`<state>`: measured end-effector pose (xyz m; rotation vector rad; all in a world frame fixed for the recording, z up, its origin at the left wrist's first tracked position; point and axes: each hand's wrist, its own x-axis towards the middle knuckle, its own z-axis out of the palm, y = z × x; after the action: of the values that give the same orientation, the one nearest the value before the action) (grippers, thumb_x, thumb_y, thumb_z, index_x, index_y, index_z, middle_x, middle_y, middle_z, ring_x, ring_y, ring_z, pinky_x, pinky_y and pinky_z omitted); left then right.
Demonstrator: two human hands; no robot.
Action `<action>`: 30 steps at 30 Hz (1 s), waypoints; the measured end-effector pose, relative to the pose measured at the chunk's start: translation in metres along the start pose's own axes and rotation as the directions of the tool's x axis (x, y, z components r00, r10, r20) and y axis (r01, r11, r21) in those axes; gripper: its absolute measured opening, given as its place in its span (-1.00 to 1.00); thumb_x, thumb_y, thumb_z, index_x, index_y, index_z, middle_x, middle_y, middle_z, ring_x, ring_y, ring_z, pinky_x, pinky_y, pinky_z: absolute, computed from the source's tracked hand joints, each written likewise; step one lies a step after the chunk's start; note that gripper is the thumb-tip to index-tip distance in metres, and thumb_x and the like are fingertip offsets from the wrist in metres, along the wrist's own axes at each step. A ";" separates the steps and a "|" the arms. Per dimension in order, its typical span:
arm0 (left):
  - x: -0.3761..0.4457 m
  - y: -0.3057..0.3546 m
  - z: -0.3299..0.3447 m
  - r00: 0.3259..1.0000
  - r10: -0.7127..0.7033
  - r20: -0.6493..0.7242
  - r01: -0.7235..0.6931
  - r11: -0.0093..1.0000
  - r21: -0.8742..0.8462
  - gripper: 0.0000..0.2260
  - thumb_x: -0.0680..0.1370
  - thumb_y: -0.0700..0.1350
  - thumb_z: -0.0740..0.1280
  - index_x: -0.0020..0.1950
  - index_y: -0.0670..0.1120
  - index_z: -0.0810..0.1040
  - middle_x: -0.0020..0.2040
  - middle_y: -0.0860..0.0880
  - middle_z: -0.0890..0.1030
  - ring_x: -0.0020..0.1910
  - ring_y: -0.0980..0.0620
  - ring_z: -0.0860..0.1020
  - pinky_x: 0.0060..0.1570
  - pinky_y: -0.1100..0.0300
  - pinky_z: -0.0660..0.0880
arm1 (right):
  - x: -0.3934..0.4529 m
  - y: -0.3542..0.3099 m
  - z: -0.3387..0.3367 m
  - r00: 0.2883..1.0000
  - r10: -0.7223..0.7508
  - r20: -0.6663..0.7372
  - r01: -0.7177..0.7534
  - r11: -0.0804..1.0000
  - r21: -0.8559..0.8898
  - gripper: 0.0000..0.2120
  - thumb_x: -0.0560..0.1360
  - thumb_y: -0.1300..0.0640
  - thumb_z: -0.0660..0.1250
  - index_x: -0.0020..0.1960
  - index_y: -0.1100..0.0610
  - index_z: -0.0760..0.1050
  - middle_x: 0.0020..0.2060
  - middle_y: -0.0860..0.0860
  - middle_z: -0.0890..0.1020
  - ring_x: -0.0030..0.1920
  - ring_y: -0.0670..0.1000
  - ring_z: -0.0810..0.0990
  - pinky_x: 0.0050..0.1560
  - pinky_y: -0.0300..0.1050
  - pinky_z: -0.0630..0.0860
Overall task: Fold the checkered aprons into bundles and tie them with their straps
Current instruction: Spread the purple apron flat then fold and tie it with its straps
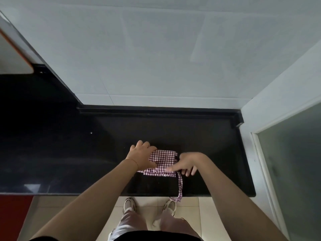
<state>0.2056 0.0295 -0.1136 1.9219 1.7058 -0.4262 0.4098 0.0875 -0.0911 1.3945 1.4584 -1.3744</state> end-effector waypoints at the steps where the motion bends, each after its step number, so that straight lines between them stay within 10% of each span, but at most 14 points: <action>1: -0.001 0.004 0.002 0.999 -0.007 -0.034 0.010 0.998 0.067 -0.39 0.49 0.21 0.35 0.50 0.11 0.28 0.40 0.02 0.36 0.38 -0.05 0.28 0.39 -0.05 0.28 | 0.002 0.000 0.006 1.000 -0.009 0.027 0.010 0.999 -0.040 -0.17 0.43 -0.24 0.46 0.48 0.17 0.23 0.24 0.11 0.56 0.06 0.04 0.63 0.19 0.03 0.55; 9: 0.015 0.010 -0.008 0.984 -0.039 0.173 0.081 0.967 -0.242 -0.41 0.41 0.09 0.52 0.36 0.00 0.39 0.27 -0.02 0.50 0.24 -0.04 0.47 0.27 0.01 0.46 | 0.013 0.012 0.014 0.946 -0.200 -0.254 0.212 0.977 0.019 -0.67 0.48 0.09 0.47 0.18 0.17 0.53 -0.04 0.05 0.63 -0.02 0.03 0.64 -0.01 -0.10 0.59; 15: 0.009 0.000 0.001 0.907 -0.117 0.405 0.380 0.644 -0.664 -0.39 0.43 -0.05 0.52 0.43 -0.05 0.38 0.38 -0.07 0.45 0.40 -0.12 0.38 0.41 -0.09 0.31 | 0.008 0.017 -0.010 0.902 -0.225 -0.369 0.324 0.917 0.234 -0.83 0.53 0.17 0.40 0.12 0.07 0.54 -0.12 0.03 0.70 -0.08 -0.03 0.68 -0.11 -0.17 0.57; 26: -0.007 0.006 -0.058 0.965 -0.103 0.243 0.261 0.510 -0.819 -0.41 0.40 -0.15 0.52 0.40 -0.01 0.45 0.32 -0.02 0.52 0.37 -0.09 0.42 0.46 -0.18 0.26 | -0.048 0.005 -0.067 0.900 -0.313 -0.303 0.364 0.923 0.125 -0.85 0.54 0.13 0.41 0.09 0.12 0.59 -0.04 0.07 0.68 -0.07 -0.02 0.66 -0.04 -0.15 0.59; 30: -0.013 0.005 -0.094 0.985 -0.119 0.121 0.160 0.417 -0.895 -0.49 0.34 -0.17 0.56 0.27 0.00 0.54 0.18 -0.02 0.63 0.22 -0.11 0.55 0.36 -0.21 0.40 | -0.078 -0.003 -0.089 0.840 -0.415 -0.349 0.526 0.781 0.336 -0.85 0.54 0.12 0.42 0.02 0.19 0.54 -0.17 0.04 0.64 -0.14 0.00 0.62 0.06 -0.02 0.56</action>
<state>0.1983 0.0727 -0.0291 0.9306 1.5504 0.3899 0.4375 0.1545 0.0022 1.5772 1.8547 -1.9849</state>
